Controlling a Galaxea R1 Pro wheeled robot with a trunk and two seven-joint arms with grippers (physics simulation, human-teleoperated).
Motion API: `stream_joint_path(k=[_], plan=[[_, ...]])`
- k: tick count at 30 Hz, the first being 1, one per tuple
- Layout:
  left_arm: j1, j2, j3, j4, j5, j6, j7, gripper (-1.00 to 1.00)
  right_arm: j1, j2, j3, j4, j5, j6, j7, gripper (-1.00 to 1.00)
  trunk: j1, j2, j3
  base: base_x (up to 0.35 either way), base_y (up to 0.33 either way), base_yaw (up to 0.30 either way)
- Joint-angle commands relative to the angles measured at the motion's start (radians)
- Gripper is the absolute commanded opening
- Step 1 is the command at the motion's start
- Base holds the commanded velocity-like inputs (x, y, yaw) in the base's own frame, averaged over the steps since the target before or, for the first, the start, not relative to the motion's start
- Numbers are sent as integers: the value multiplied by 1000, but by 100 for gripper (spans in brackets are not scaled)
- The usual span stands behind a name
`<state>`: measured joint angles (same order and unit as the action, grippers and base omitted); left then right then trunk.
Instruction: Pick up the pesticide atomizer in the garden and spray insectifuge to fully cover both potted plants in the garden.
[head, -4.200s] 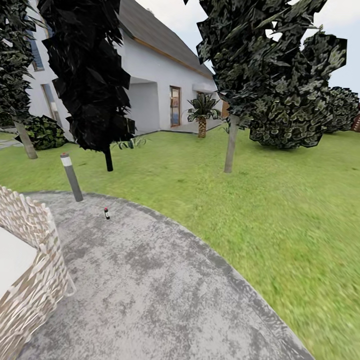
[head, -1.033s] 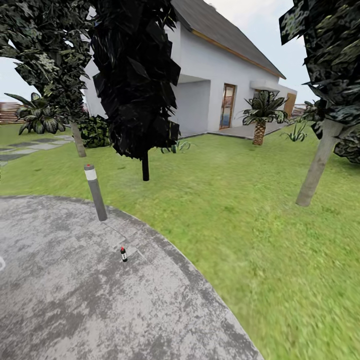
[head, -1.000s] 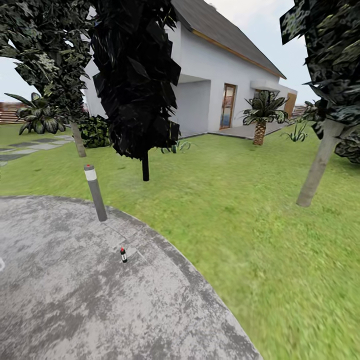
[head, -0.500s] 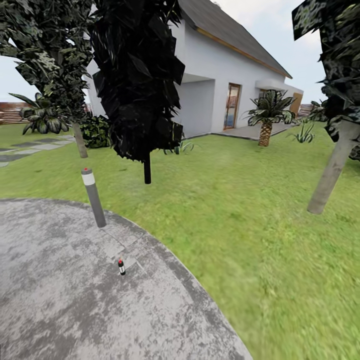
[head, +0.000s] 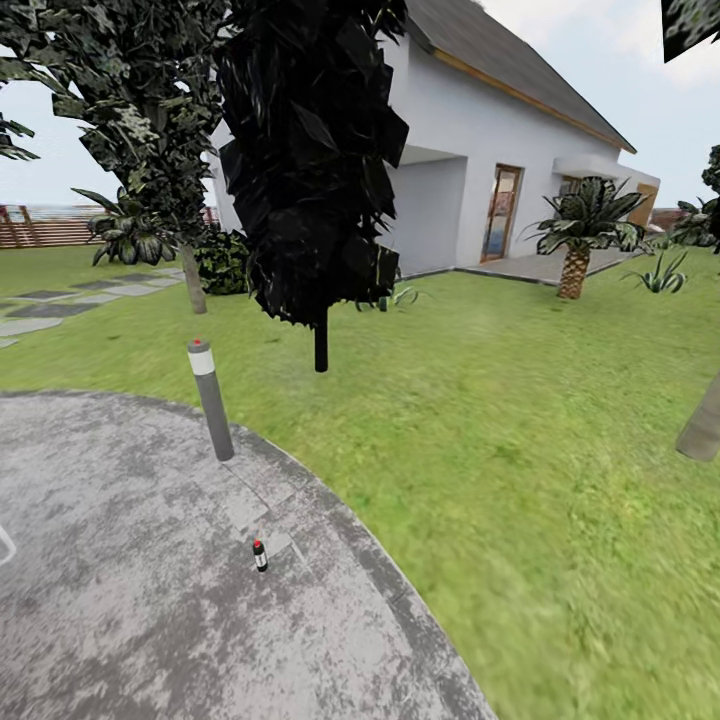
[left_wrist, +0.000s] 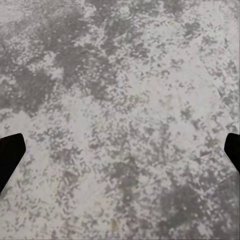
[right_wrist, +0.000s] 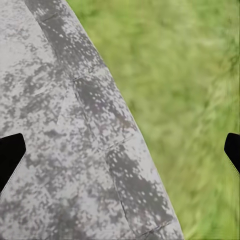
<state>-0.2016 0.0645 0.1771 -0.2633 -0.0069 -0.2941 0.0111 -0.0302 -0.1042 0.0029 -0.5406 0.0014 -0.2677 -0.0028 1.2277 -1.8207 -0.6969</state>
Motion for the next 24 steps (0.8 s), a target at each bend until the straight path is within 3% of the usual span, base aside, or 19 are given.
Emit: stream_joint_path(k=[1,24], plan=[[-1,0,1,1,-1,-4,1,100,0,0,0,1,0,-3,0,100,0,0,-1,338,0,13],[0,0,1,1,-1,-4,1,100,0,0,0,-1,0,-3,0,100,0,0,-1,336,108,1]])
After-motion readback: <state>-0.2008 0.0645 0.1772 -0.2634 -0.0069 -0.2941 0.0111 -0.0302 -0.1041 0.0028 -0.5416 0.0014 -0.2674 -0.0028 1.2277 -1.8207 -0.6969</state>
